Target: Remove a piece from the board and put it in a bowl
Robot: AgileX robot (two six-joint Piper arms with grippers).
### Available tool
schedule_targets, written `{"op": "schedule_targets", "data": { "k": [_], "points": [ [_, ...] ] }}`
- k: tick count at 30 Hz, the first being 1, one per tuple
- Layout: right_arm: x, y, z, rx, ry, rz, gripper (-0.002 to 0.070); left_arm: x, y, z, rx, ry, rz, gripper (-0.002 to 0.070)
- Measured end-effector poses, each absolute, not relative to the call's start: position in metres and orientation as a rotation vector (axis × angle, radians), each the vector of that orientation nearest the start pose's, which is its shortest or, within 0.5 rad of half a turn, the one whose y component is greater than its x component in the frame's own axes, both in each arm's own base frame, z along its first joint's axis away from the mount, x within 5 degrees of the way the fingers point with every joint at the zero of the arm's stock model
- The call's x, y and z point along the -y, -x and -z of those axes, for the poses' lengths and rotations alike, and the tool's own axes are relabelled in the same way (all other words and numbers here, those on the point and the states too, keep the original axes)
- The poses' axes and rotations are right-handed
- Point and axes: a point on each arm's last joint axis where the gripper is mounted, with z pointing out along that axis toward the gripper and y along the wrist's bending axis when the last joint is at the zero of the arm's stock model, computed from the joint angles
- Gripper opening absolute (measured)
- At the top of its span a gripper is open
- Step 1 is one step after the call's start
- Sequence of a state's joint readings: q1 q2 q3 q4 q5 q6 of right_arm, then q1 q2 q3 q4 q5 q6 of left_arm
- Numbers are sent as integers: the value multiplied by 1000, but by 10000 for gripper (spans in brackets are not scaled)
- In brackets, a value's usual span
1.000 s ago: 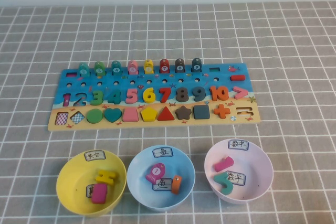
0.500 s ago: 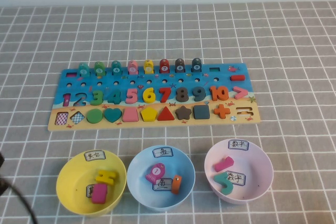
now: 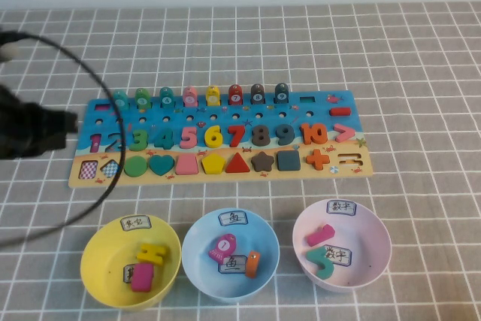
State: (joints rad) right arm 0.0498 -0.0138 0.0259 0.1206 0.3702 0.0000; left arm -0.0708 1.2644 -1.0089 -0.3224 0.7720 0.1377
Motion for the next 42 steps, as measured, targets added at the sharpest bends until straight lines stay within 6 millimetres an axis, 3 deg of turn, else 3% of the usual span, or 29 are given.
{"op": "schedule_targets", "data": {
  "k": [11,18,23,29,31,37,42],
  "points": [
    [-7,-52,-172,-1866,-28,-153,-17,53,-392,-285,-2696,-173,381,-4],
    [-7,-52,-172,-1866,-28,-153,-17,71,-444,-277,-2695,-276,308,-4],
    [-7,-52,-172,-1866,-28,-153,-17,88,-461,-279,-2673,-343,158,-4],
    [-7,-52,-172,-1866,-28,-153,-17,96,-471,-280,-2672,-345,145,5],
    [-7,-52,-172,-1866,-28,-153,-17,94,-474,-276,-2692,-342,140,42],
    [-7,-52,-172,-1866,-28,-153,-17,81,-482,-256,-2754,-306,128,239],
    [-7,-52,-172,-1866,-28,-153,-17,72,-486,-255,-2744,-275,121,293]
  ]
}}
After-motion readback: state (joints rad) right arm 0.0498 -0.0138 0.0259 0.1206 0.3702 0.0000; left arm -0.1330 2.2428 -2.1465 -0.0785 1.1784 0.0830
